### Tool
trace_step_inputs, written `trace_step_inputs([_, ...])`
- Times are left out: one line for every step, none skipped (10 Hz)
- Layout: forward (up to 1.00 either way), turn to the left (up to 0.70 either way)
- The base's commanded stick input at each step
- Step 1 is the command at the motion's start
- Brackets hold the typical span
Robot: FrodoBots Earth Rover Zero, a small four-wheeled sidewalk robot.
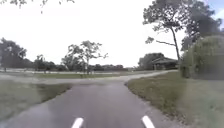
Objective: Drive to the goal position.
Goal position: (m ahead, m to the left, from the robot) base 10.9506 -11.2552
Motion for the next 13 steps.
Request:
trace_step_inputs([0.69,0.34])
trace_step_inputs([0.69,0.34])
trace_step_inputs([0.69,0.34])
trace_step_inputs([0.69,0.34])
trace_step_inputs([0.69,0.34])
trace_step_inputs([0.69,0.21])
trace_step_inputs([0.69,0.06])
trace_step_inputs([0.69,0.03])
trace_step_inputs([0.69,0.03])
trace_step_inputs([0.69,0.03])
trace_step_inputs([0.69,0.03])
trace_step_inputs([0.69,0.03])
trace_step_inputs([0.69,0.03])
